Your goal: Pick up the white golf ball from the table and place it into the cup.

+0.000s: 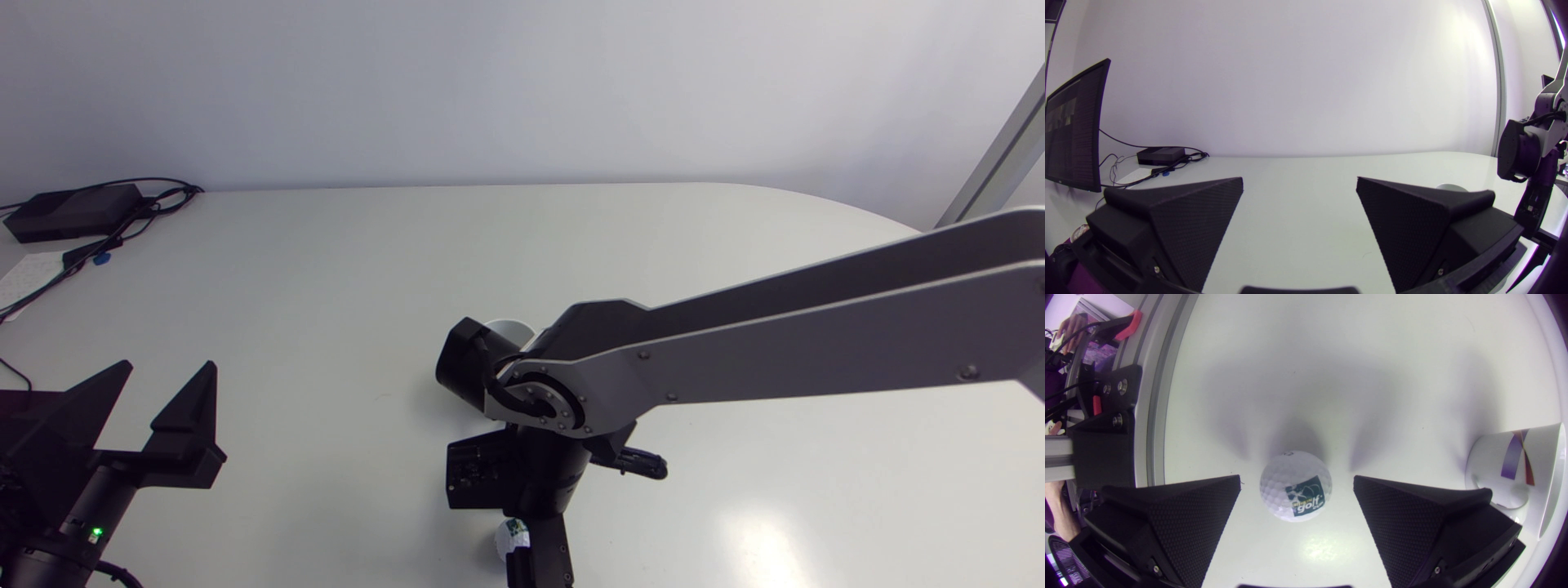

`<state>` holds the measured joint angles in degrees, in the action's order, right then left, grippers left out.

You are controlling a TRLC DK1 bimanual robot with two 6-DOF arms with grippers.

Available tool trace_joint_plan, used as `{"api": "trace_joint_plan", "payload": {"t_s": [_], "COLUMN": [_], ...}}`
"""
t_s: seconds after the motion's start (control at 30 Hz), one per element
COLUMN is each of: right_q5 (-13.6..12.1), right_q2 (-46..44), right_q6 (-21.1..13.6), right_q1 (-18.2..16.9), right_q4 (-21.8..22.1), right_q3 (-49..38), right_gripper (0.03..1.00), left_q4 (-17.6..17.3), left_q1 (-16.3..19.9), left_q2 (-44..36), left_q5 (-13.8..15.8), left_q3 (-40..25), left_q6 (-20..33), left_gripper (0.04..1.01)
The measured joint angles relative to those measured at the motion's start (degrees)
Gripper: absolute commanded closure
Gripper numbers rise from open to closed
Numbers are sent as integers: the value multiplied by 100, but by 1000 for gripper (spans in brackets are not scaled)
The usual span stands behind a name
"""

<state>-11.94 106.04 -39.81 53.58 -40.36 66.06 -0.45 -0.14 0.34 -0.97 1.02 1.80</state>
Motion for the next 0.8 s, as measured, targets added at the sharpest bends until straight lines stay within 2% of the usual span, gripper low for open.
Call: {"api": "trace_joint_plan", "payload": {"t_s": [0.63,0.8], "right_q5": [0,0], "right_q2": [2,4], "right_q6": [22,22], "right_q1": [48,50], "right_q4": [0,0], "right_q3": [50,50], "right_gripper": [70,146], "left_q4": [0,0], "left_q1": [-31,-31], "left_q2": [0,0], "left_q5": [0,0], "left_q3": [0,0], "left_q6": [2,2], "left_gripper": [51,51]}}
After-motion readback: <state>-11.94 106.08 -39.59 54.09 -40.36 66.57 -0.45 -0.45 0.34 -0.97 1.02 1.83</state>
